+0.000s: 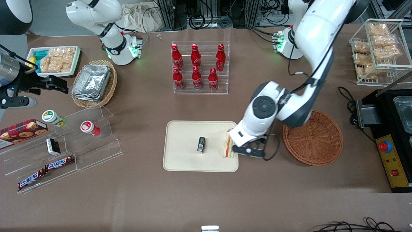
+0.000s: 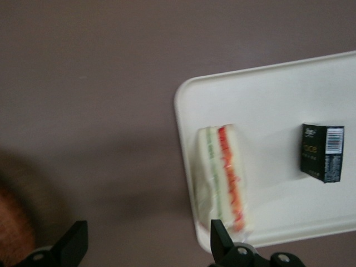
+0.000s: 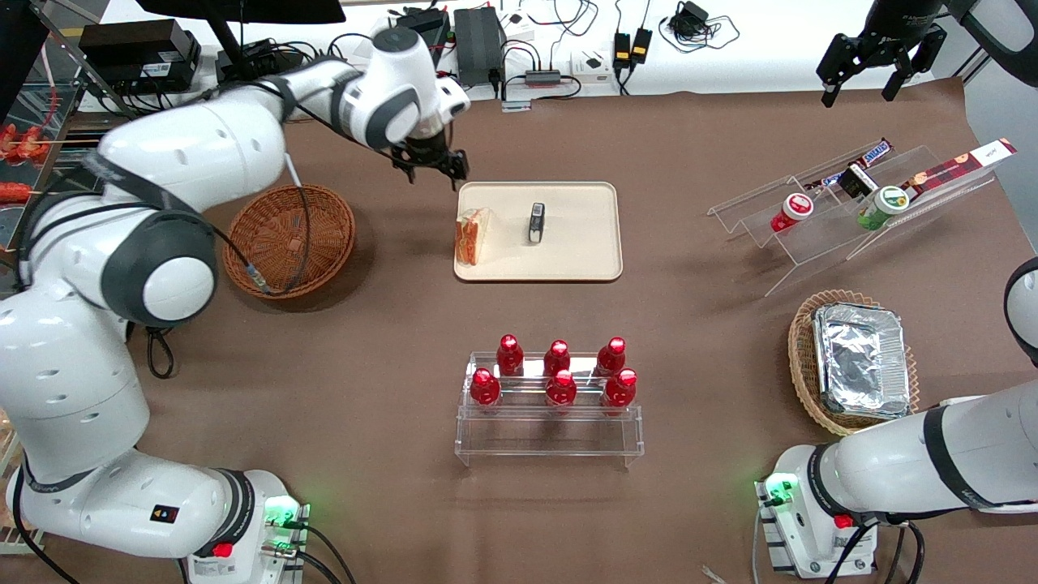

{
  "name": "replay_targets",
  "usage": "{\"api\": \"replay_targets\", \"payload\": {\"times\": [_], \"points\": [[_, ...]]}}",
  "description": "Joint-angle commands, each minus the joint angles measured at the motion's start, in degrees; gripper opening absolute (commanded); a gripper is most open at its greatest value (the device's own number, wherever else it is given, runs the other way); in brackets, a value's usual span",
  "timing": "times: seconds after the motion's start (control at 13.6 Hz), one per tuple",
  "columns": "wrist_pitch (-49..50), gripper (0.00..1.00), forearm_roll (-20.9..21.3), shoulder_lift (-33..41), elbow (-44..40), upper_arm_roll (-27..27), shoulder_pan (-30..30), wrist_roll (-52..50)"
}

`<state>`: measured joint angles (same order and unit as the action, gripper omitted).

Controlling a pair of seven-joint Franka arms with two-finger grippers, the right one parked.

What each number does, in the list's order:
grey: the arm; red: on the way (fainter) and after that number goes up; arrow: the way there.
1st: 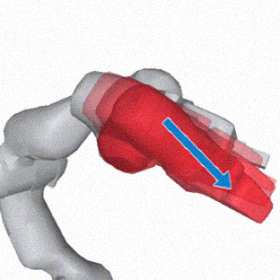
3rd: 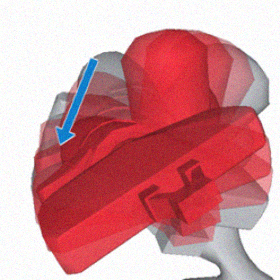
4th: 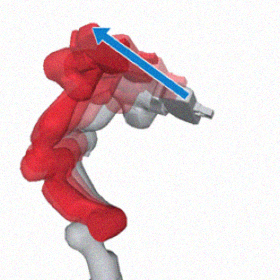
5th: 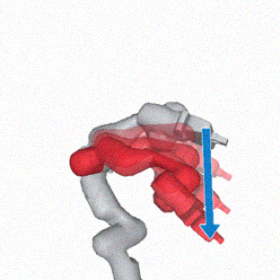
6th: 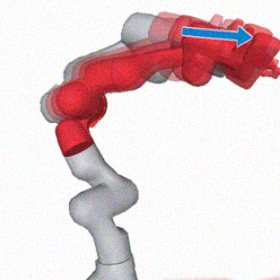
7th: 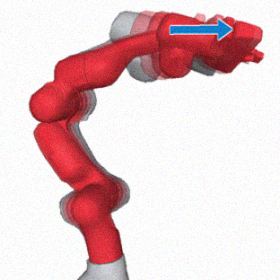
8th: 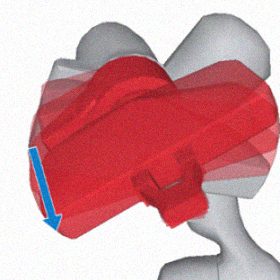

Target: Place sandwich from basket to tray

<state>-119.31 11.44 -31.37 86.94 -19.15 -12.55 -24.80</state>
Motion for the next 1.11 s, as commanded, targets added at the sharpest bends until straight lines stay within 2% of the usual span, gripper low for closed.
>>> {"api": "replay_targets", "payload": {"times": [0.0,0.29,0.59,0.81,1.03], "points": [[7.0,0.99,-1.2,4.0,-1.0,-0.3,3.7,0.5],[12.9,0.99,-1.2,5.8,-4.8,-0.3,9.4,2.8],[22.3,0.99,-1.2,9.2,-5.6,-0.3,15.0,13.7],[24.3,0.99,-1.4,9.9,-5.6,-0.1,18.4,15.3],[24.6,0.99,-1.4,9.8,-8.5,0.0,19.0,15.5]]}}
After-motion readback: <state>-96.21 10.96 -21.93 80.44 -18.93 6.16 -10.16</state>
